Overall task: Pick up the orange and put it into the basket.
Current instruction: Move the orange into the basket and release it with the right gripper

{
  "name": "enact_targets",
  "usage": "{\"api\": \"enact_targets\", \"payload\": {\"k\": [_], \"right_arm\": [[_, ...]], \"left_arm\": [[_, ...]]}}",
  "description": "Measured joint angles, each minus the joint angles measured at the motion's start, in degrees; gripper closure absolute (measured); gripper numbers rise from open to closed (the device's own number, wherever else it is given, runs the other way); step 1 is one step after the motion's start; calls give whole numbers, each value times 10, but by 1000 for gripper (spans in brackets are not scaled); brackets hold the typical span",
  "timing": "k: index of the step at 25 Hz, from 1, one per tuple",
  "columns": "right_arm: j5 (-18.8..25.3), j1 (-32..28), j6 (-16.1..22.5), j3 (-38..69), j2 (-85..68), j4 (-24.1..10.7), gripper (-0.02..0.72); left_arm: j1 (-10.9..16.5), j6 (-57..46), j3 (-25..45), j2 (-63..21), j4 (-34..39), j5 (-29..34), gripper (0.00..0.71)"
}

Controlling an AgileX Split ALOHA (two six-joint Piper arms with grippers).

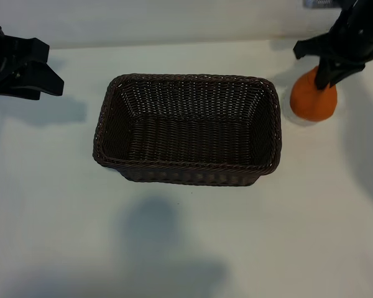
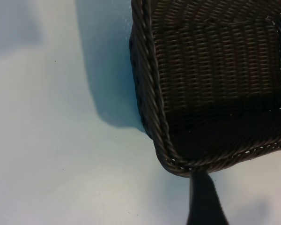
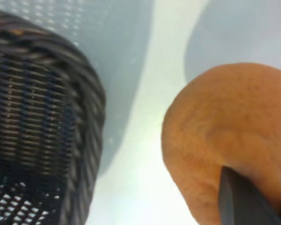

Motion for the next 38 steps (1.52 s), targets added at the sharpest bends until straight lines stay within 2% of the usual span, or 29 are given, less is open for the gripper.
{"api": "enact_targets", "payload": {"k": [17, 25, 35, 38], "right_arm": [[21, 0, 0, -6, -115, 0, 637], [21, 9, 0, -6, -159, 33, 637], [21, 112, 10, -6, -161, 37, 637], [5, 148, 16, -6, -161, 40, 637]], "left_arm": [[0, 0, 0, 0, 0, -5, 253], [0, 1, 0, 0, 0, -5, 253], [0, 1, 0, 0, -2, -5, 253], [0, 1, 0, 0, -5, -5, 253]]}}
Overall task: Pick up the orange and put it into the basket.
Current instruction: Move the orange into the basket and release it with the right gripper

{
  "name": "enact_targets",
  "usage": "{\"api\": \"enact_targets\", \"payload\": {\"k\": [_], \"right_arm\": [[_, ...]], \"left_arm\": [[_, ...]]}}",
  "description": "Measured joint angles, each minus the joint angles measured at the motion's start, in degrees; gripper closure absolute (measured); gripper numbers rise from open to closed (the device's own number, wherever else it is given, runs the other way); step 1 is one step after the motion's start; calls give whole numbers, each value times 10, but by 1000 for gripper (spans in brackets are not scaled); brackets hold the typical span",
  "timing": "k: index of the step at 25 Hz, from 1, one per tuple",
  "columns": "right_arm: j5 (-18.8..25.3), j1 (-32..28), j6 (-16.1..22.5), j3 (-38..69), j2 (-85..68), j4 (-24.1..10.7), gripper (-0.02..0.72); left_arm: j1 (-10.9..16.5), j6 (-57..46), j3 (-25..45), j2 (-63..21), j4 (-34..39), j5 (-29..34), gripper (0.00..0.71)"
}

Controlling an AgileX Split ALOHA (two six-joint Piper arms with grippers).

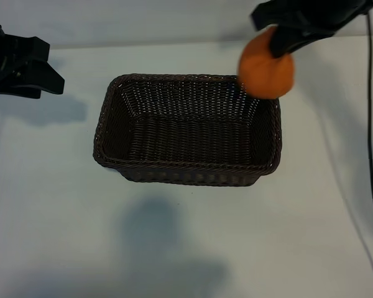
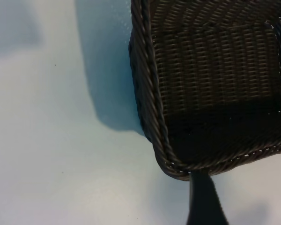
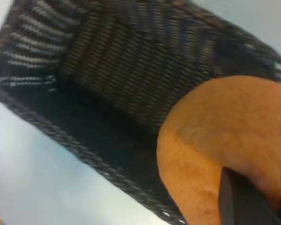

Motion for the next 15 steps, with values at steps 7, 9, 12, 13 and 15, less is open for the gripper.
{"api": "enact_targets", "payload": {"k": [7, 9, 12, 13, 15], "right_arm": [[-60, 62, 15, 0, 1, 2, 637], [-76, 73, 19, 0, 2, 3, 638], [-89, 80, 24, 0, 8, 10, 638], [-92, 80, 26, 0, 11, 17, 638], [-94, 80, 26, 0, 23, 23, 638]], "left_arm": [[0, 1, 0, 0, -7, 0, 253], [0, 1, 0, 0, -8, 0, 253], [0, 1, 0, 0, -9, 0, 253], [0, 1, 0, 0, -9, 0, 253], [0, 1, 0, 0, -10, 0, 253]]}}
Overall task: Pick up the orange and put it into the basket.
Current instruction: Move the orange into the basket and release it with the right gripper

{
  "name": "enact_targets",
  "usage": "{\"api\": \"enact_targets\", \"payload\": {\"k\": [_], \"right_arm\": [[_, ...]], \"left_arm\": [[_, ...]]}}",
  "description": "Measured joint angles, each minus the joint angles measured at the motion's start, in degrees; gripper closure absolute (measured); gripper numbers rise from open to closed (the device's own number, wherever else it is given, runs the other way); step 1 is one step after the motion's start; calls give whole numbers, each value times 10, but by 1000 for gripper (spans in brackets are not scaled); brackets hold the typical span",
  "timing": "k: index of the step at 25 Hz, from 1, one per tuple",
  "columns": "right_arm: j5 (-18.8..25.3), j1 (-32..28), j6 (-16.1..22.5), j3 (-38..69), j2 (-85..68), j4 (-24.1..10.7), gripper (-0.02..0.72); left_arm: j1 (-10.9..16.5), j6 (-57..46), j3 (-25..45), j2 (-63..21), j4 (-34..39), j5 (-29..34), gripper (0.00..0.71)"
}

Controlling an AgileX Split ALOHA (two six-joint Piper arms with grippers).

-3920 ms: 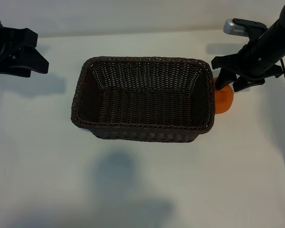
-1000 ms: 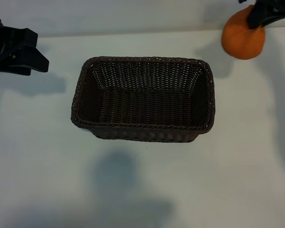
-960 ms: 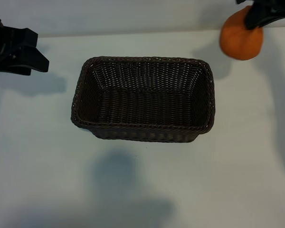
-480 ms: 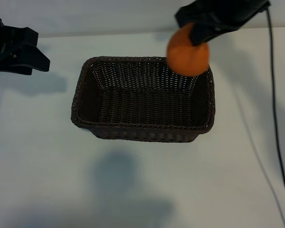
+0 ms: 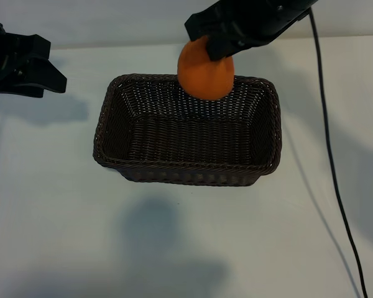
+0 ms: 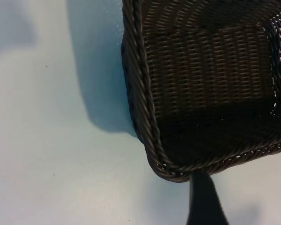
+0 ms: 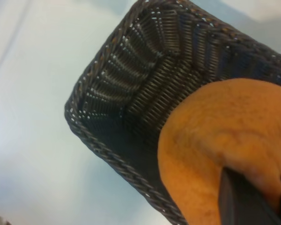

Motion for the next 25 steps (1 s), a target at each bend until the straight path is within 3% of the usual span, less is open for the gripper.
{"api": "enact_targets", "payload": {"k": [6, 19, 25], "right_arm": [[-2, 0, -1, 0, 44, 8, 638], [-6, 40, -52, 0, 137, 8, 638], [-6, 40, -56, 0, 151, -37, 638]], "left_arm": [[0, 0, 0, 0, 0, 1, 253], [0, 8, 0, 0, 0, -1, 253], [0, 10, 0, 0, 0, -1, 253]]}}
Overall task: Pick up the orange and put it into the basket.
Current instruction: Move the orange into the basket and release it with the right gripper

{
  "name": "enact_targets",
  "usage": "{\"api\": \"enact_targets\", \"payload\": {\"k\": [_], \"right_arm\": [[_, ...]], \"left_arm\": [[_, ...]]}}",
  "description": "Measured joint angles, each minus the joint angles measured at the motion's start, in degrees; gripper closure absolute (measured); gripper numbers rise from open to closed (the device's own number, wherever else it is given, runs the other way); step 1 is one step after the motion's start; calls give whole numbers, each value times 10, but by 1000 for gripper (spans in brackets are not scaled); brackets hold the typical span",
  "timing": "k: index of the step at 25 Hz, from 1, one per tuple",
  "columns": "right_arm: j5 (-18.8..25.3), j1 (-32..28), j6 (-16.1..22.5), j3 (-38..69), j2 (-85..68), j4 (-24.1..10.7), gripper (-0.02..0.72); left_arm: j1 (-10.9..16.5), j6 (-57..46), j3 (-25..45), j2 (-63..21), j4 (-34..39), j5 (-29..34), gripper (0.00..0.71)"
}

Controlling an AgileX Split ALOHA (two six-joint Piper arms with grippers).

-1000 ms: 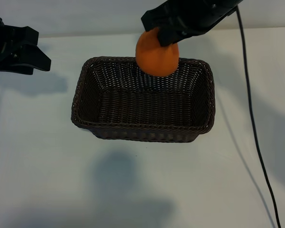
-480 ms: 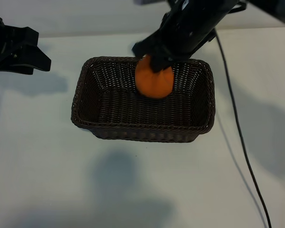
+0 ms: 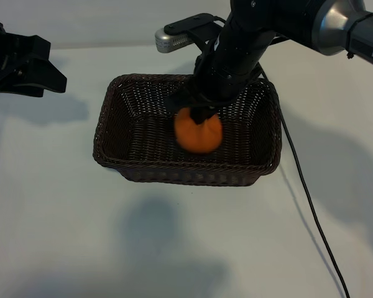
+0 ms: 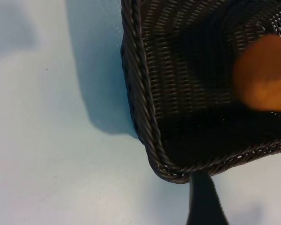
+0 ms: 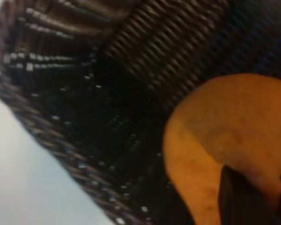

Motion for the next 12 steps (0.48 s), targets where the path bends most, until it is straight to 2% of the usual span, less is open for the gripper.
{"api": "enact_targets", "payload": {"k": [12], "right_arm": [[1, 0, 0, 1, 31, -13, 638]], "left_arm": [[0, 0, 0, 0, 0, -1, 253]]}}
